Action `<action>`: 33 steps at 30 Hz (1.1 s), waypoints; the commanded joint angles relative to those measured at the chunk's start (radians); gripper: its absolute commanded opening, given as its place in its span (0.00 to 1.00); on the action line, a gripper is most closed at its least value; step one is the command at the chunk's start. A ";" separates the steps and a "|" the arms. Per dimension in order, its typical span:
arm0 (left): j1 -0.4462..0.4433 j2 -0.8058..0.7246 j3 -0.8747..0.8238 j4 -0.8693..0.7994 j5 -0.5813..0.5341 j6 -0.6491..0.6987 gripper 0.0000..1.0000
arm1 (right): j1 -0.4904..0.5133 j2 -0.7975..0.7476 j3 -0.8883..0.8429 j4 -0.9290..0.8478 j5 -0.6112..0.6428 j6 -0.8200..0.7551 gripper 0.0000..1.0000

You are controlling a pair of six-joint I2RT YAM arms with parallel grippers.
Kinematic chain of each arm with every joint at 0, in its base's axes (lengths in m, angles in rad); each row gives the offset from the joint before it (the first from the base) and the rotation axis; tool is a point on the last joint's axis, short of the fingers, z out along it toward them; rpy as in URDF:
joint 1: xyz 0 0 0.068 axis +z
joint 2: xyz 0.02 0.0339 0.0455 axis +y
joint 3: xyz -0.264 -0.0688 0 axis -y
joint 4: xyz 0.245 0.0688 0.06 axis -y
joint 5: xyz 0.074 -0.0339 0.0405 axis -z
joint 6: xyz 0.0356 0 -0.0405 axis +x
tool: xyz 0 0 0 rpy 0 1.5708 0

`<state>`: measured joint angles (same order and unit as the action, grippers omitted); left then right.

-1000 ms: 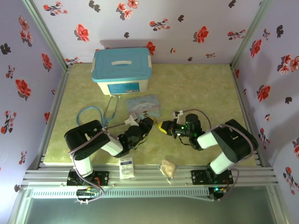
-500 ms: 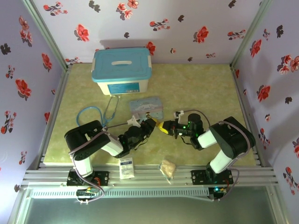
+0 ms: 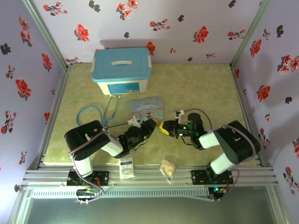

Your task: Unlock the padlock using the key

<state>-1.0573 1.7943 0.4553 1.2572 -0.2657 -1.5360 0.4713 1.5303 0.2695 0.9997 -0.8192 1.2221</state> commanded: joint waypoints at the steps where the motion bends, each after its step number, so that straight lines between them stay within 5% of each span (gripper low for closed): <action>1: -0.032 0.003 -0.008 0.022 0.123 0.022 0.00 | 0.000 -0.081 0.004 -0.076 0.057 -0.106 0.20; 4: -0.028 0.008 -0.007 0.024 0.124 0.017 0.00 | 0.001 -0.129 -0.004 -0.176 0.075 -0.151 0.14; 12: -0.026 0.009 -0.015 0.025 0.120 0.016 0.00 | 0.004 -0.158 -0.031 -0.161 0.070 -0.137 0.17; 17: -0.025 0.001 -0.017 0.024 0.118 0.018 0.00 | 0.003 -0.172 -0.041 -0.172 0.081 -0.144 0.43; 20: -0.024 -0.004 -0.023 0.022 0.109 0.022 0.00 | 0.001 -0.224 -0.039 -0.266 0.121 -0.201 0.48; 22: -0.024 -0.003 -0.028 0.018 0.103 0.025 0.00 | 0.011 -0.311 -0.001 -0.515 0.198 -0.330 0.48; 26: -0.024 0.008 -0.036 0.001 0.094 0.033 0.00 | 0.154 -0.493 0.124 -1.098 0.612 -0.690 0.37; 33: -0.024 0.022 -0.036 -0.008 0.091 0.028 0.00 | 0.250 -0.587 0.124 -1.137 0.736 -0.800 0.31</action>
<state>-1.0756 1.8076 0.4225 1.2152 -0.1722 -1.5352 0.6834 0.9638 0.4007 -0.0296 -0.2237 0.5388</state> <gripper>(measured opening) 0.128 0.314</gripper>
